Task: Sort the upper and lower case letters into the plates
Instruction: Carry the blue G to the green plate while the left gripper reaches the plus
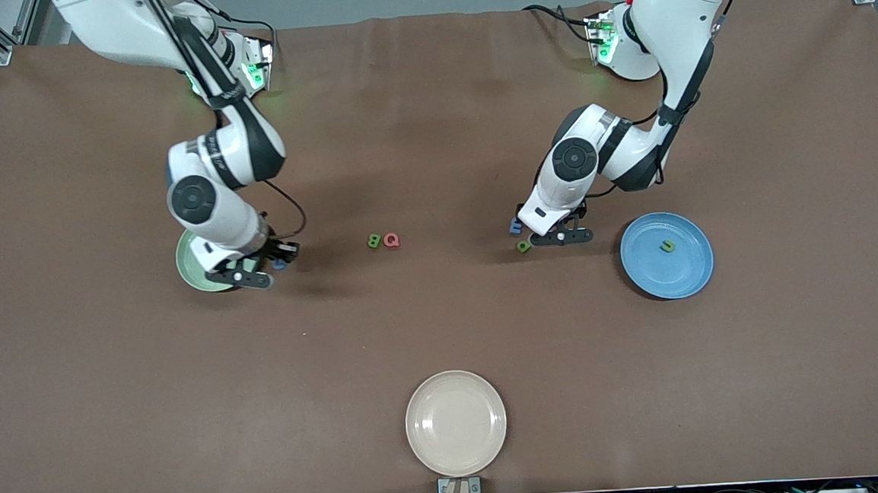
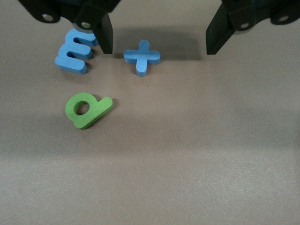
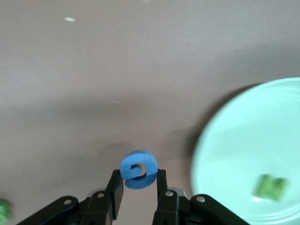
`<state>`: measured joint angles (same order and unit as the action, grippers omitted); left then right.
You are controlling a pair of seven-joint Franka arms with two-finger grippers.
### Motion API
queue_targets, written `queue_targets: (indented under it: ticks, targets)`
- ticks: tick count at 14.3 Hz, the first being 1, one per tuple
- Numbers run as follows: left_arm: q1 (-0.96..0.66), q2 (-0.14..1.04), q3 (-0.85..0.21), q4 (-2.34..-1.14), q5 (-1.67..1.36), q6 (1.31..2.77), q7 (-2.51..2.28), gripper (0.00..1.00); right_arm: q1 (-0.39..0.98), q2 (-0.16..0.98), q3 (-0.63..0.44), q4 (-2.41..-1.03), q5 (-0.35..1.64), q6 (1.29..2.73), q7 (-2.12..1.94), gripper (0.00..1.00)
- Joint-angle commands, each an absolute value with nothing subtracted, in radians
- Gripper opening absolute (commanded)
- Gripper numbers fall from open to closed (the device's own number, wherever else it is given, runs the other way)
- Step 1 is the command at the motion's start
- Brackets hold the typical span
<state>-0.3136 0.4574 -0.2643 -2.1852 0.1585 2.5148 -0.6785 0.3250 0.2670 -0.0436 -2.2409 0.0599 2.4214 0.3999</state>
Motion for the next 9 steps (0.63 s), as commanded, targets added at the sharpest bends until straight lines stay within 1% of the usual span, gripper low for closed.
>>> queue_targets:
  ticks: [1,4,6,9]
  targets:
    - [-0.311,0.443,-0.265,-2.198,0.173,2.514,-0.670,0.76,0.215,0.158,-0.028,-2.384,0.055,2.445,0.231,0.00]
    - [-0.311,0.457,-0.265,-2.189,0.173,2.525,-0.669,0.73,0.100,0.130,-0.028,-2.451,0.054,2.470,0.069,0.00]
    - [-0.311,0.463,-0.265,-2.186,0.173,2.543,-0.669,0.73,0.062,0.135,-0.028,-2.509,0.054,2.557,0.008,0.00]
    - [-0.314,0.482,-0.265,-2.177,0.173,2.575,-0.669,0.72,-0.021,0.178,-0.026,-2.519,0.054,2.640,-0.090,0.01]
